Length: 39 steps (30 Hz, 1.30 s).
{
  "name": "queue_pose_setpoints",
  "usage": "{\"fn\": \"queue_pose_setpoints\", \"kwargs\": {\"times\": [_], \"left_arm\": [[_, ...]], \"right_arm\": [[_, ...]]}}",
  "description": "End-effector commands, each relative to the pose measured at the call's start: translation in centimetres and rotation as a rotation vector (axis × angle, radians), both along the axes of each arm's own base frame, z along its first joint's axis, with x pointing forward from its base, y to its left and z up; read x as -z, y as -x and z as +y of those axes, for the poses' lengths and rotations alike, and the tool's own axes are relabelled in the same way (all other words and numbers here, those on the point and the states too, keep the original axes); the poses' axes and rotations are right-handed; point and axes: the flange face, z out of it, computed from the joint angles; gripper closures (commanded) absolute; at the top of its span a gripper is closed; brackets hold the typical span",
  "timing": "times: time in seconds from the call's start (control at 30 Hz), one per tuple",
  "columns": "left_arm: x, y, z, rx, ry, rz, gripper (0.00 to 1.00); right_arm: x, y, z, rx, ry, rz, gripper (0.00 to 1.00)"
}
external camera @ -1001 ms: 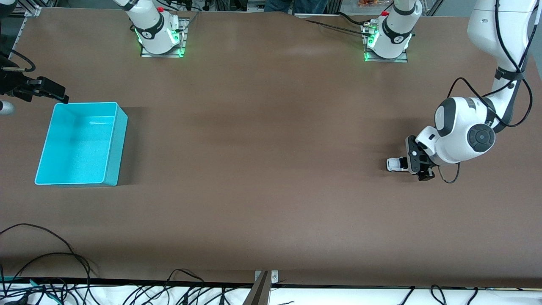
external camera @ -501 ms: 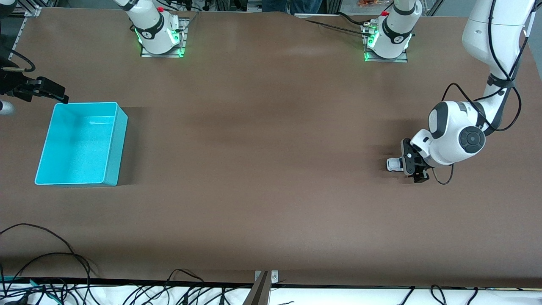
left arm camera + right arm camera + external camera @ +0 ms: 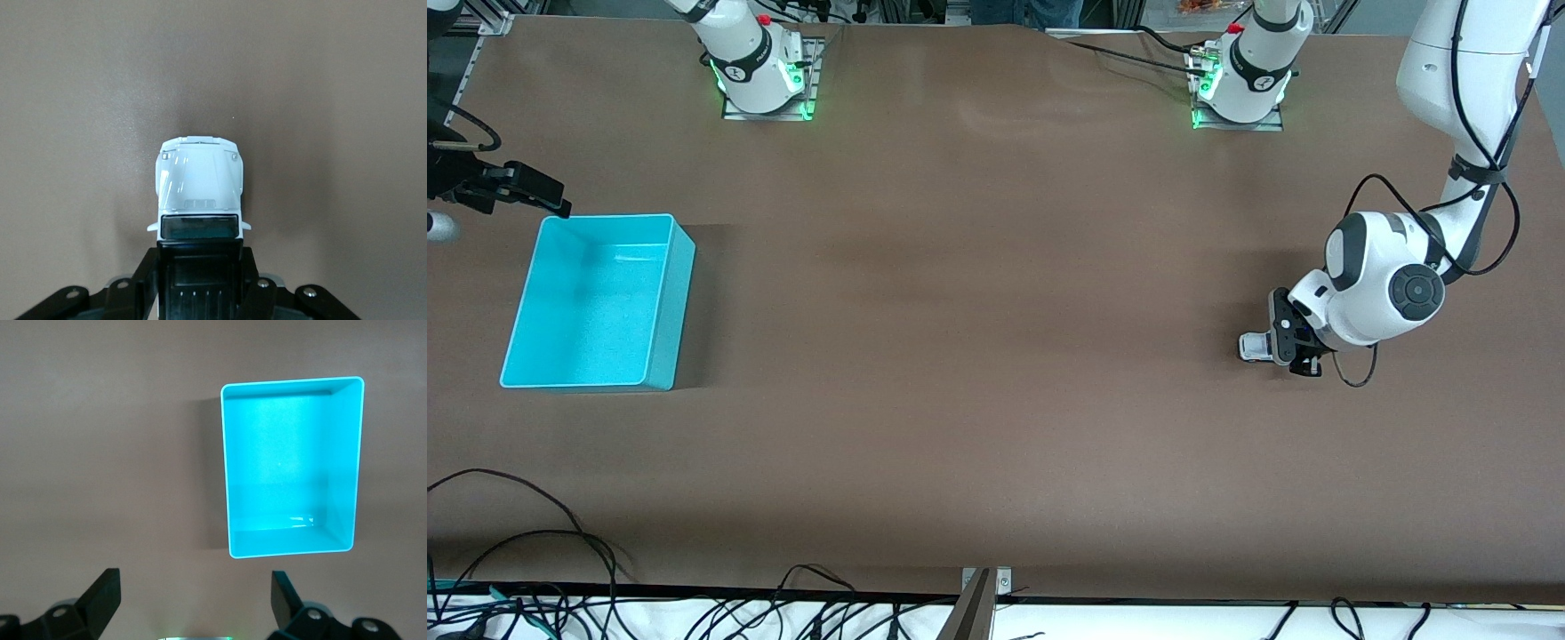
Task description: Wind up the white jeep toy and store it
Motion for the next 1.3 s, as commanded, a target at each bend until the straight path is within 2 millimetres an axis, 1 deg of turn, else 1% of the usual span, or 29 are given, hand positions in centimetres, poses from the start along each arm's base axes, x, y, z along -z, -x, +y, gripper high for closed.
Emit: {"fn": "queue_pose_setpoints", "kwargs": {"times": [0.0, 0.1, 0.4, 0.57, 0.63, 0.77, 0.9, 1.0, 1.13, 1.27], "left_arm": [[-0.2, 0.2, 0.3, 0.028, -0.007, -0.011, 0.85], [-0.2, 0.2, 0.8, 0.021, -0.006, -0.01, 0.85], [0.4, 0.5, 1.0, 0.018, -0.006, 0.002, 0.86], [0.6, 0.7, 2.4, 0.003, -0.004, 0.012, 0.86], [1.1, 0.7, 3.0, 0.018, -0.001, 0.018, 0.86], [1.3, 0.7, 5.8, 0.014, 0.005, 0.017, 0.86], [2.0, 1.1, 8.0, 0.004, 0.009, 0.027, 0.85], [2.9, 1.2, 10.2, 0.014, 0.019, 0.032, 0.85], [3.2, 1.3, 12.7, 0.01, 0.023, 0.029, 0.85], [3.3, 1.7, 14.5, 0.018, 0.027, 0.028, 0.85]], "right_arm": [[-0.4, 0.0, -0.1, 0.003, 0.004, -0.004, 0.0], [-0.3, -0.1, -0.2, 0.005, 0.004, -0.003, 0.0], [-0.3, -0.1, -0.2, 0.005, 0.004, -0.003, 0.0], [-0.3, -0.1, -0.2, 0.005, 0.004, -0.003, 0.0], [-0.3, -0.1, -0.2, 0.005, 0.004, -0.003, 0.0], [-0.4, -0.1, -0.2, 0.005, 0.004, -0.004, 0.0], [-0.4, -0.1, -0.2, 0.005, 0.004, -0.004, 0.0], [-0.3, -0.1, -0.1, 0.002, 0.004, -0.003, 0.0], [-0.4, -0.1, -0.1, 0.003, 0.004, -0.004, 0.0], [-0.4, -0.1, -0.2, 0.005, 0.004, -0.004, 0.0]]}}
